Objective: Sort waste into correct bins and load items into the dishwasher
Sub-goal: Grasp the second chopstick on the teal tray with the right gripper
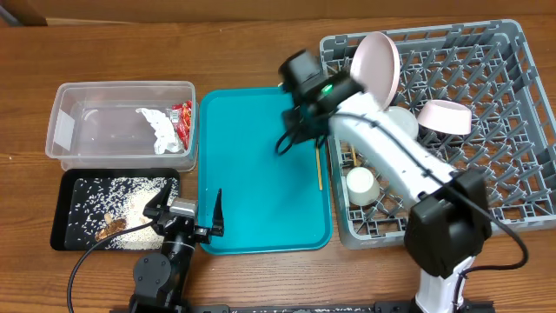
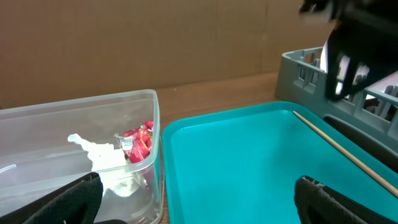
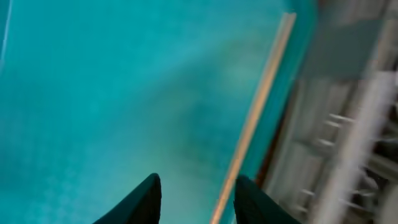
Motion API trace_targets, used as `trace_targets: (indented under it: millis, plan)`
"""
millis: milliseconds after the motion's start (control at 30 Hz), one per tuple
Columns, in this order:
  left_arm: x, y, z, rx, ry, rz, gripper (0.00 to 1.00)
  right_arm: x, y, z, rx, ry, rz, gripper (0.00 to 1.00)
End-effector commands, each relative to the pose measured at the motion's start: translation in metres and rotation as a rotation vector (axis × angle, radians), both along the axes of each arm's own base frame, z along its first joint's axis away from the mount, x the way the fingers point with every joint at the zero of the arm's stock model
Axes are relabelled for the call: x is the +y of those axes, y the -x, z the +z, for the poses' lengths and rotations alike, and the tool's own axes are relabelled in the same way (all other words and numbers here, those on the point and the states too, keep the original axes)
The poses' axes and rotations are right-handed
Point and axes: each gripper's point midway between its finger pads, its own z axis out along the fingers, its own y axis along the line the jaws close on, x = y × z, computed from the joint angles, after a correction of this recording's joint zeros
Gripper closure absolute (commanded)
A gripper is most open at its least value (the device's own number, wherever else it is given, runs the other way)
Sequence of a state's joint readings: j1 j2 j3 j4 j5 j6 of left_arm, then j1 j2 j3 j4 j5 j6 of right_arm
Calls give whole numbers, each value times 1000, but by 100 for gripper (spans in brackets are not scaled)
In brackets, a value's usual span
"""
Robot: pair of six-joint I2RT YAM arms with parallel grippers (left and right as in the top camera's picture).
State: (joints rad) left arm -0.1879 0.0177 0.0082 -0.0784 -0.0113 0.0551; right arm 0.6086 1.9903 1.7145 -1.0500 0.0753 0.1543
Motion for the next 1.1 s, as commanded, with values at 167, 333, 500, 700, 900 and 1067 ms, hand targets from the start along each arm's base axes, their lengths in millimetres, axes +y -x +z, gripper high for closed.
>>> trace_targets:
  millis: [167,333,500,700,900,1067]
  plan:
    - [-2,1,0,0,11,-13,0,-27,-3,-55,-120,292,-50,51]
    - [-3,1,0,0,11,-13,0,-37,-3,-87,-53,326,-60,51]
    - [-3,1,0,0,11,-13,0,-41,2,-107,26,307,-64,53]
    - [-3,1,0,0,11,-13,0,-26,24,-119,184,170,-9,78]
    - [-3,1,0,0,11,-13,0,-18,46,-119,267,150,26,96]
    - [-3,1,0,0,11,-13,0,-2,38,-99,235,127,28,96]
